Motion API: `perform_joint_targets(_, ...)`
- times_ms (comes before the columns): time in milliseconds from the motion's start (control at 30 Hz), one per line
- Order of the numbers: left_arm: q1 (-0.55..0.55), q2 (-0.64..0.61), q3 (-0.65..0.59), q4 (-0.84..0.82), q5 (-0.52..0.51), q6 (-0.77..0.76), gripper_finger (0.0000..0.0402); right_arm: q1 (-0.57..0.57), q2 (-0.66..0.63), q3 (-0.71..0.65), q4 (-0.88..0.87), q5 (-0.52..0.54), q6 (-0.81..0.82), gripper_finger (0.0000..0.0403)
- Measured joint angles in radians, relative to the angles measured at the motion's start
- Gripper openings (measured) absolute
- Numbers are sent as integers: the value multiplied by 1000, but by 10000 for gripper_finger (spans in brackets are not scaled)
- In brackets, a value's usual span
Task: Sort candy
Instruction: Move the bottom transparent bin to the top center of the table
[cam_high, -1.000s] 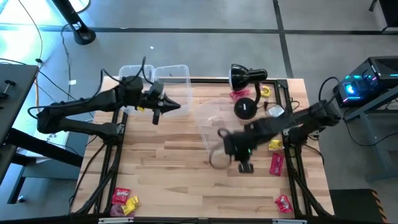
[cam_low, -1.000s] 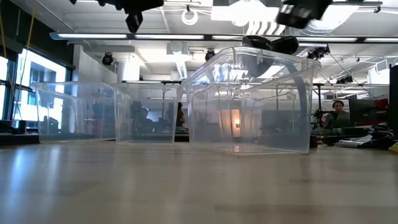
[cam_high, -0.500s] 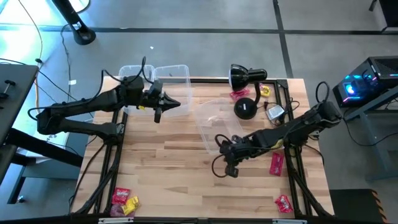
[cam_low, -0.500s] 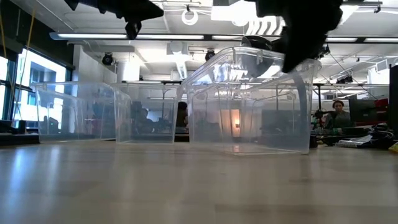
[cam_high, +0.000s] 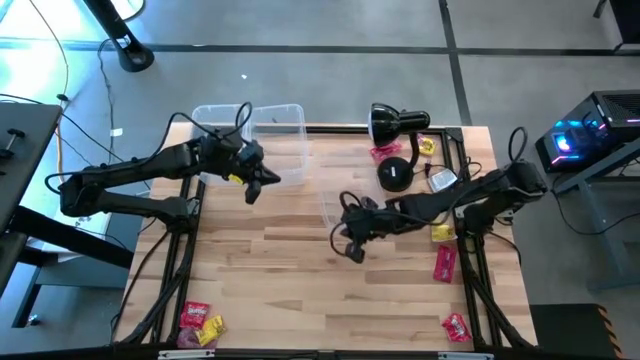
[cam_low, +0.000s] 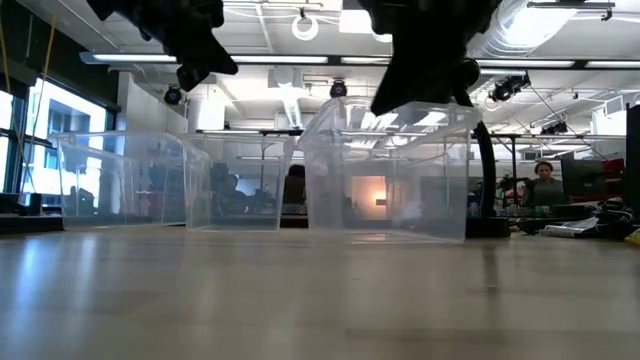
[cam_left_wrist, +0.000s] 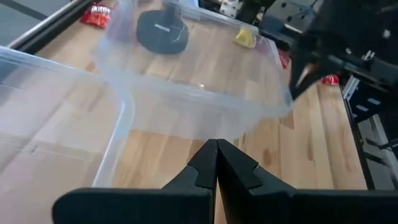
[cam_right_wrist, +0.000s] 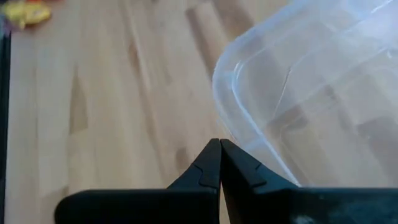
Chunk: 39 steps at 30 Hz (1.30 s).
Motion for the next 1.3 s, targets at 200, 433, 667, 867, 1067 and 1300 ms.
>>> perform_joint_targets(200, -17, -2, 0, -9, 0, 9, 0, -60, 0, 0, 36, 21, -93, 0)
perform_joint_targets(433, -17, -3, 0, 4, -10, 29, 0, -168, 0, 0, 56, 63, -239, 0)
perform_joint_targets(667, -18, -2, 0, 55, -38, 51, 0, -278, -2, 15, 175, 57, -311, 0)
perform_joint_targets(867, -18, -1, 0, 56, -39, 51, 0, -227, -56, 155, 35, 17, -293, 0)
perform_joint_targets(1067, -38, 11, -31, 190, 51, 33, 0, -128, -85, 227, -365, 66, -188, 0)
perform_joint_targets(1300, -51, 11, -246, 800, 171, -224, 0, -60, -158, 81, -606, 205, 104, 0)
